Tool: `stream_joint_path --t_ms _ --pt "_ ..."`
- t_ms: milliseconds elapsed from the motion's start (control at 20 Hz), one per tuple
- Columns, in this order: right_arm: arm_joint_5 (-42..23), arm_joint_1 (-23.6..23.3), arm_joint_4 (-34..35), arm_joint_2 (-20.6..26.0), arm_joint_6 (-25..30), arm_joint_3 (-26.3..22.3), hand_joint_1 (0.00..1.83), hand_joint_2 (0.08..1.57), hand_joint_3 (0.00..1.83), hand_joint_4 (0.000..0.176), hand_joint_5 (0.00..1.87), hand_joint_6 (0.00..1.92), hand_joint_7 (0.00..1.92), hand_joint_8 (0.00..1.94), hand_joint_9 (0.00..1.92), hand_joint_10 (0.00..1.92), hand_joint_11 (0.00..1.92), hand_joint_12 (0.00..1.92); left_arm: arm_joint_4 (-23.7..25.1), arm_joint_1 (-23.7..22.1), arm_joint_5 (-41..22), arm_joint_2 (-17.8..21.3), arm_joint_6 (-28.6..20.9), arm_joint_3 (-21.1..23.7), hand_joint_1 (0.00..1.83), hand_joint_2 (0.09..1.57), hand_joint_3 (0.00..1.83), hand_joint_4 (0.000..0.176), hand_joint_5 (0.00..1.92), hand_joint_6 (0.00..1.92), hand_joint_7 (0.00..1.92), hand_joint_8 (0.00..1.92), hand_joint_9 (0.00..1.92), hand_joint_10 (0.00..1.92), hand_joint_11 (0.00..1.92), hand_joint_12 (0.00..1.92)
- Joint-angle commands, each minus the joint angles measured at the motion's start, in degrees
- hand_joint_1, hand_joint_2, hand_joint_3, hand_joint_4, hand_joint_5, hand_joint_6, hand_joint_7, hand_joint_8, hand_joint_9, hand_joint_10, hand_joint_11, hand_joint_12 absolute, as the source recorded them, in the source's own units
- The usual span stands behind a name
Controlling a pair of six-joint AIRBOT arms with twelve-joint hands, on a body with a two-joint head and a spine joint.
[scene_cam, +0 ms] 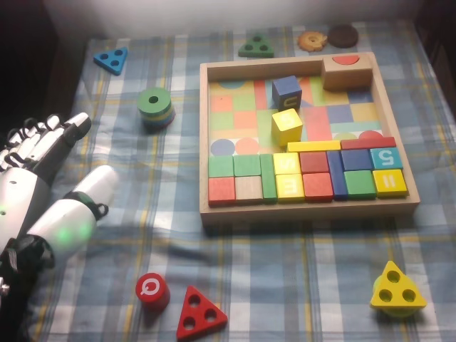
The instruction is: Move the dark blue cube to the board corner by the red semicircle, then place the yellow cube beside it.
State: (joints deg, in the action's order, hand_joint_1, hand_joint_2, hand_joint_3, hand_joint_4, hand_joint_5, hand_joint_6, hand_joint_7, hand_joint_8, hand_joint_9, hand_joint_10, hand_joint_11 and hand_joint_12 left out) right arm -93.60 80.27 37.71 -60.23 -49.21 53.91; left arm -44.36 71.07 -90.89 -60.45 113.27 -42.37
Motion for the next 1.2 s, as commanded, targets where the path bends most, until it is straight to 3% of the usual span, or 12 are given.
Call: stream_joint_path --t_ms 0,100,150,200,350,450,500,650,750,900,1050,1150 --pt "-7.38 -0.07 -1.13 0.34 1.0 0.41 0.0 1.32 0.01 0.05 0.25 0.0 0.11 0.01 0.0 0.0 0.0 0.0 2.91 -0.26 -6.14 0.18 -0.33 -0.4 0.0 1.37 0.02 0.071 0.24 0.01 0.13 0.01 0.07 0.01 0.0 0.07" --pt "-6.99 0.13 -1.59 0.68 1.11 0.6 0.0 1.32 0.0 0.04 0.26 0.0 0.13 0.01 0.0 0.0 0.0 0.0 2.93 -0.27 -5.95 0.28 -0.33 -0.35 0.01 1.36 0.0 0.067 0.27 0.0 0.15 0.0 0.1 0.0 0.0 0.17" --pt "-6.22 0.12 -2.49 1.18 1.68 1.04 0.0 1.31 0.0 0.059 0.28 0.01 0.14 0.01 0.01 0.0 0.0 0.0 3.14 -0.28 -5.9 0.34 -0.33 -0.28 0.01 1.35 0.0 0.077 0.26 0.0 0.14 0.0 0.1 0.0 0.0 0.17" --pt "-4.77 -0.03 -4.13 1.99 3.15 2.21 0.0 1.31 0.0 0.029 0.28 0.01 0.15 0.02 0.01 0.0 0.0 0.0 3.47 -0.29 -5.9 0.41 -0.32 -0.18 0.0 1.34 0.0 0.079 0.25 0.0 0.14 0.0 0.1 0.0 0.0 0.15" --pt "1.33 -3.61 -10.54 3.33 7.61 6.16 0.0 1.3 0.0 0.026 0.25 0.0 0.12 0.0 0.0 0.0 0.0 0.0 3.91 -0.45 -5.61 0.48 -0.32 -0.13 0.04 1.31 0.0 0.088 0.25 0.0 0.14 0.0 0.11 0.0 0.0 0.11" --pt "8.58 -8.63 -17.16 4.2 10.78 10.02 0.0 1.32 0.01 0.051 0.29 0.01 0.16 0.01 0.01 0.0 0.0 0.0 3.87 -0.45 -5.12 0.46 -0.32 -0.42 0.06 1.3 0.0 0.083 0.26 0.0 0.15 0.0 0.12 0.0 0.0 0.16" --pt "10.28 -10.01 -18.88 4.21 12.06 11.09 0.0 1.32 0.0 0.097 0.3 0.01 0.17 0.01 0.03 0.0 0.0 0.0 3.87 -0.46 -4.98 0.45 -0.32 -0.48 0.05 1.31 0.0 0.079 0.26 0.0 0.15 0.0 0.12 0.0 0.0 0.18" --pt "21.8 -19.0 -29.81 3.99 16.19 16.59 0.02 1.3 0.0 0.087 0.19 0.0 0.09 0.0 0.01 0.0 0.0 0.0 3.87 -0.46 -4.47 0.48 -0.33 -0.51 0.04 1.31 0.0 0.073 0.27 0.0 0.16 0.0 0.13 0.0 0.0 0.22" --pt "29.68 -25.74 -37.22 3.06 16.23 19.36 0.07 1.24 0.0 0.137 0.07 0.0 0.05 0.0 0.0 0.0 0.0 0.0 3.75 -0.45 -4.25 0.47 -0.33 -0.69 0.05 1.31 0.0 0.07 0.29 0.01 0.16 0.0 0.13 0.0 0.0 0.21" --pt "38.22 -32.61 -47.57 -0.73 22.64 25.42 0.1 1.25 0.0 0.094 0.04 0.01 0.0 0.0 0.0 0.0 0.0 0.0 3.5 -0.43 -4.3 0.42 -0.33 -0.85 0.05 1.32 0.0 0.08 0.27 0.0 0.14 0.0 0.13 0.0 0.0 0.21" --pt "43.27 -37.37 -56.56 -5.22 31.05 31.52 0.07 1.24 0.0 0.122 0.17 0.02 0.0 0.0 0.0 0.0 0.0 0.0 3.51 -0.43 -4.15 0.39 -0.33 -0.89 0.05 1.33 0.0 0.069 0.26 0.0 0.15 0.0 0.14 0.0 0.0 0.23" --pt "45.97 -39.56 -60.59 -6.98 32.52 33.61 0.01 1.22 0.0 0.105 0.25 0.03 0.0 0.0 0.0 0.0 0.0 0.0 3.51 -0.42 -3.98 0.35 -0.33 -0.94 0.05 1.33 0.0 0.063 0.27 0.0 0.16 0.0 0.15 0.0 0.0 0.27"
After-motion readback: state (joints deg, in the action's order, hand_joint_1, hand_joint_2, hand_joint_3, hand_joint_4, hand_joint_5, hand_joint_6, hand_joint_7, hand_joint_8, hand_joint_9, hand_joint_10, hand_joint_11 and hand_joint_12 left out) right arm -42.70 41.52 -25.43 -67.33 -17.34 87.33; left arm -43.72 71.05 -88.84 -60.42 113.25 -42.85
